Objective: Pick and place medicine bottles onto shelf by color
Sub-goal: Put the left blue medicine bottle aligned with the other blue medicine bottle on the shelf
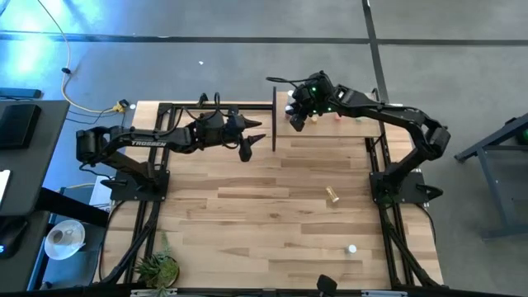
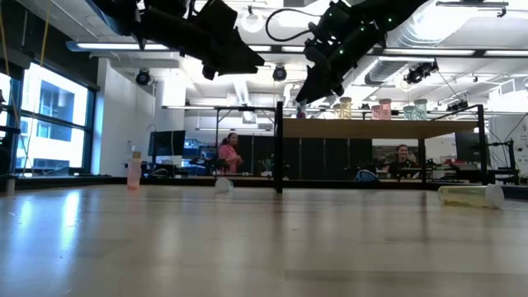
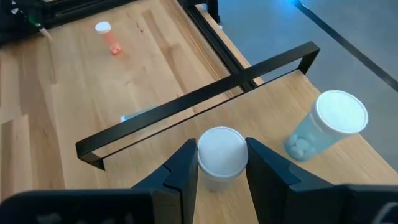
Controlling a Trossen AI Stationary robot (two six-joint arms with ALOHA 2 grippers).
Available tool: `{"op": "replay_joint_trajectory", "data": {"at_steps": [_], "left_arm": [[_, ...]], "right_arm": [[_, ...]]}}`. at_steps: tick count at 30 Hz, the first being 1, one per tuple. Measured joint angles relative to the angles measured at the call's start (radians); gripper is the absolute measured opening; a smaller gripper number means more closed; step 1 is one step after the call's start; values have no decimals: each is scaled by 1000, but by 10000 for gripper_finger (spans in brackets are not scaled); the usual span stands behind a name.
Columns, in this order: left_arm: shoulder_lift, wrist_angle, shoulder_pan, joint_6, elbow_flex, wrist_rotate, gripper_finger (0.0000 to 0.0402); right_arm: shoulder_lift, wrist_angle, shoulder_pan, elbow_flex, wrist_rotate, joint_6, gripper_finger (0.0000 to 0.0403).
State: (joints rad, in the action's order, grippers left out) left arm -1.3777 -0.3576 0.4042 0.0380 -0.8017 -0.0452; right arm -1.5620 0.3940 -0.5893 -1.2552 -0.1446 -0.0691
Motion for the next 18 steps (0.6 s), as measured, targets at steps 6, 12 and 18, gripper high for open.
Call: {"op": "replay_joint_trajectory", "data": {"at_steps": [6, 12, 18], "left_arm": [[0, 0, 0, 0, 0, 0, 200], [0, 0, 0, 0, 0, 0, 200], [0, 0, 0, 8, 0, -1, 200]], "right_arm": [[0, 17, 1, 0, 14, 1, 99], [30, 58, 1, 2, 39, 9, 99], [31, 65, 1, 3, 31, 10, 99]]}}
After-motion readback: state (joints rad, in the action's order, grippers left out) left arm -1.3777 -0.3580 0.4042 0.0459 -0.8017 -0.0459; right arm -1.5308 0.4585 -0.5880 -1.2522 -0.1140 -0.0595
